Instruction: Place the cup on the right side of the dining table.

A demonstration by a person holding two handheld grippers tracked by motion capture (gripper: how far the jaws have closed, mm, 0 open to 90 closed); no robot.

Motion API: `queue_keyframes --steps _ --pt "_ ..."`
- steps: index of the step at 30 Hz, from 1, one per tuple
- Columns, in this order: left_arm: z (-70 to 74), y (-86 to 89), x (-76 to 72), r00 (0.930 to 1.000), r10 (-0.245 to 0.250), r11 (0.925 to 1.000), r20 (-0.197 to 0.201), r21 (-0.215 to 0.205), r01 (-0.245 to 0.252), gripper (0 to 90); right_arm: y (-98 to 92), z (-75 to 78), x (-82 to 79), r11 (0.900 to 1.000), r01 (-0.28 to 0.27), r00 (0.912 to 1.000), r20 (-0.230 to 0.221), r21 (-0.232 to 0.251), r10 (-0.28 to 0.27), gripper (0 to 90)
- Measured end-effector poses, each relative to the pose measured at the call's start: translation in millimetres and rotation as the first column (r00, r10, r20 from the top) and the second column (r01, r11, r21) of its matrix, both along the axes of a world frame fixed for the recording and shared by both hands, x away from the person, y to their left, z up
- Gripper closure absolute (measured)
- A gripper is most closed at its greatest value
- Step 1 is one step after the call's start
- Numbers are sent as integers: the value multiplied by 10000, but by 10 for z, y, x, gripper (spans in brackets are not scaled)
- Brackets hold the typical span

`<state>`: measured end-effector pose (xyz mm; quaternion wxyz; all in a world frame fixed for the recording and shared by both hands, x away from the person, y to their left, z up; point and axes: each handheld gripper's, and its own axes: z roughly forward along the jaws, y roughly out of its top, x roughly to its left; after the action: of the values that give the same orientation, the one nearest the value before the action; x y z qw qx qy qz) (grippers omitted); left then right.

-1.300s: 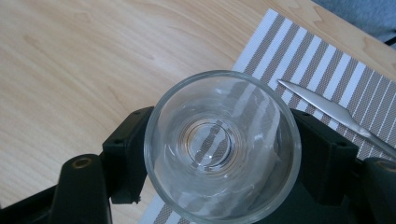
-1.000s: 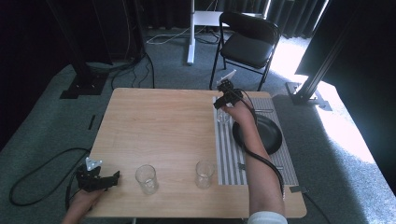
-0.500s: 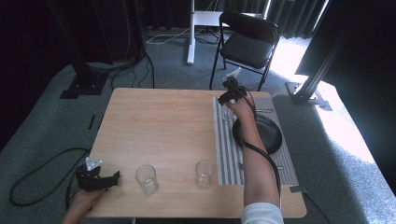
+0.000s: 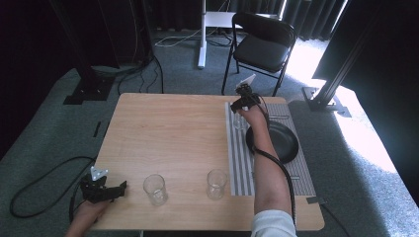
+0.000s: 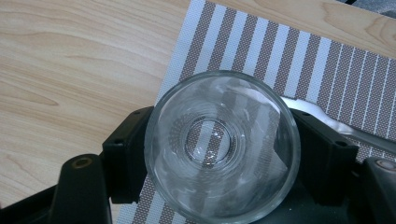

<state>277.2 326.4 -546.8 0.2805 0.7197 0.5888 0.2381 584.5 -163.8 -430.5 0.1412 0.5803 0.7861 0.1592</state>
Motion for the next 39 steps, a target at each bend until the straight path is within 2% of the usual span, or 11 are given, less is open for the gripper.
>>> queue_keyframes --steps 6,11,17,20,39 --pt "0 0 -2 10000 2 10000 3 5 -2 3 -61 -22 -23 9994 128 9998 161 322 -133 275" --pt "1 0 -4 10000 5 10000 -6 10 -5 3 -96 -23 -36 9986 232 9997 41 483 -234 270" --pt "0 0 -4 10000 7 10000 -3 7 -7 3 -144 -41 -69 9966 532 9986 20 637 -534 194" --pt "0 0 -4 10000 7 10000 -2 8 -7 3 -169 -72 -84 9958 555 9984 -130 722 -547 180" --pt "0 0 -3 10000 6 10000 3 3 -6 3 -237 -100 -318 9928 374 9991 158 1141 -395 130"
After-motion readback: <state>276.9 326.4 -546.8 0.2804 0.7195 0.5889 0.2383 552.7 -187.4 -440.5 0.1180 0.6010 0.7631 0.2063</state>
